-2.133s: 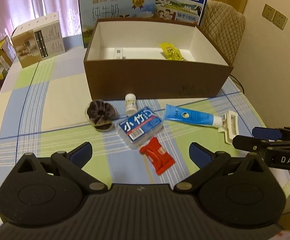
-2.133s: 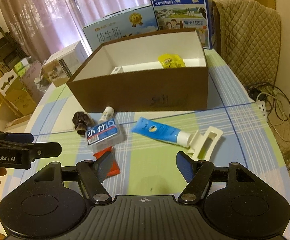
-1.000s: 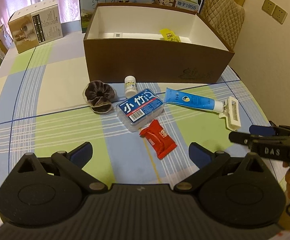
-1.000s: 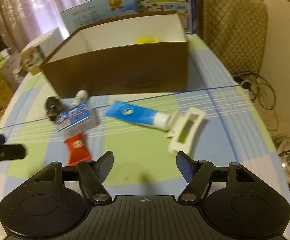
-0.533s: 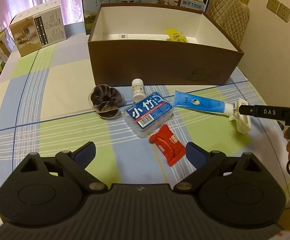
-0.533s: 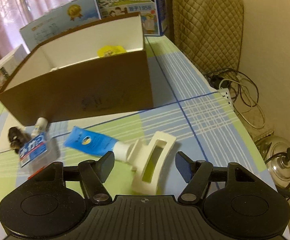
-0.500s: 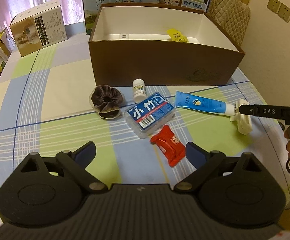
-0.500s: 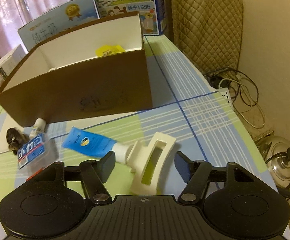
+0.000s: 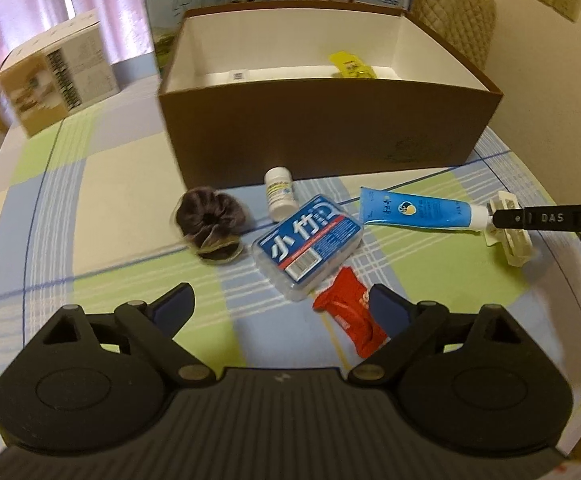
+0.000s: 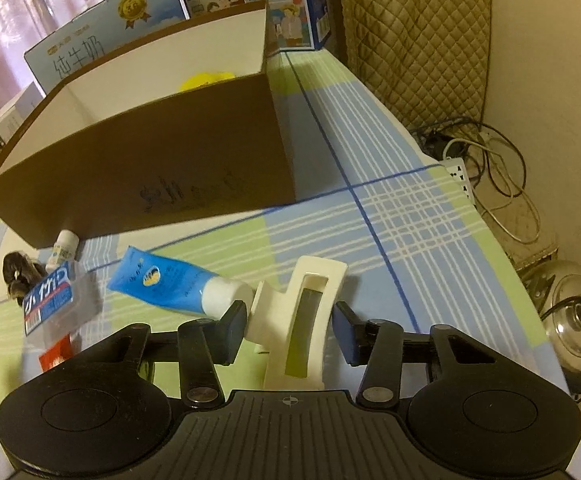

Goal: Organize objects

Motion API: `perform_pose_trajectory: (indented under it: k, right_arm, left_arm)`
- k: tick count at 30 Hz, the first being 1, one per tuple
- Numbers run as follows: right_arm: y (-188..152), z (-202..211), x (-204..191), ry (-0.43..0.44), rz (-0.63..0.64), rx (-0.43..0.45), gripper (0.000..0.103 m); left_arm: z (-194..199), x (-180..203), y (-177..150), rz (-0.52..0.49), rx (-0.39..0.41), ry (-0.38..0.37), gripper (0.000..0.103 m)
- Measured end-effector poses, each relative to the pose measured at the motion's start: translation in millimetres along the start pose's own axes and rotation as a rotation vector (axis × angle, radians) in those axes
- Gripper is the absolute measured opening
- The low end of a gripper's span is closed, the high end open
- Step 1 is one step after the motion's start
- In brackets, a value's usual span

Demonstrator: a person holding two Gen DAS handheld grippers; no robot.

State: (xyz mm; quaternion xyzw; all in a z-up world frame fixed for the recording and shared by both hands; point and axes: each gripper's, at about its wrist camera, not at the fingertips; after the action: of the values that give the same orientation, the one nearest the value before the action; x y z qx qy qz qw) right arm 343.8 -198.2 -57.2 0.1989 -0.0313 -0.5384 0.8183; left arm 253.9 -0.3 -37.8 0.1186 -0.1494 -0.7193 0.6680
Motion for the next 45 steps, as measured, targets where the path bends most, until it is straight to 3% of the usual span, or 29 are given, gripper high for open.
perform_pose_trajectory:
  k: [11, 16, 19, 26, 39, 45]
  right_arm:
    - [-19, 10, 22, -0.003, -0.017, -0.03, 0.04]
    - [-19, 11, 22, -0.006, -0.016, -0.031, 0.04]
    - [-18, 10, 21, -0.008, -0.015, -0.03, 0.04]
    - [-19, 8, 17, -0.017, 0.013, -0.033, 0.04]
    - [-53, 13, -17, 0.036, 0.17, -0.083, 0.04]
    - [-76, 17, -36, 0.073, 0.257, -0.11, 0.04]
  left_arm:
    - [-48, 21, 39, -0.226, -0.004, -0.024, 0.086]
    - [-74, 26, 52, -0.265, -0.052, -0.041, 0.072]
    - [-84, 27, 53, -0.273, -0.076, -0.028, 0.07]
    - [-79, 16, 42, -0.226, -0.077, -0.02, 0.057]
    - [-44, -11, -28, -0.101, -0.115, 0.039, 0.057]
    - [-32, -8, -51, -0.078, -0.146, 0.026, 0.057]
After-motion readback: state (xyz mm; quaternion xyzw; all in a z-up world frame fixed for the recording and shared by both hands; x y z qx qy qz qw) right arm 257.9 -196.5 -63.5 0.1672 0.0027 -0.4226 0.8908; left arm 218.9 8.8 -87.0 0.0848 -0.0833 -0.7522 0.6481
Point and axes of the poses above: each gripper's, at about its wrist camera, not at the fingertips, and z roughly against the way its jaws point, x to its right, y to its top, and after that the axes turned 12 degrees about -x, right-handed
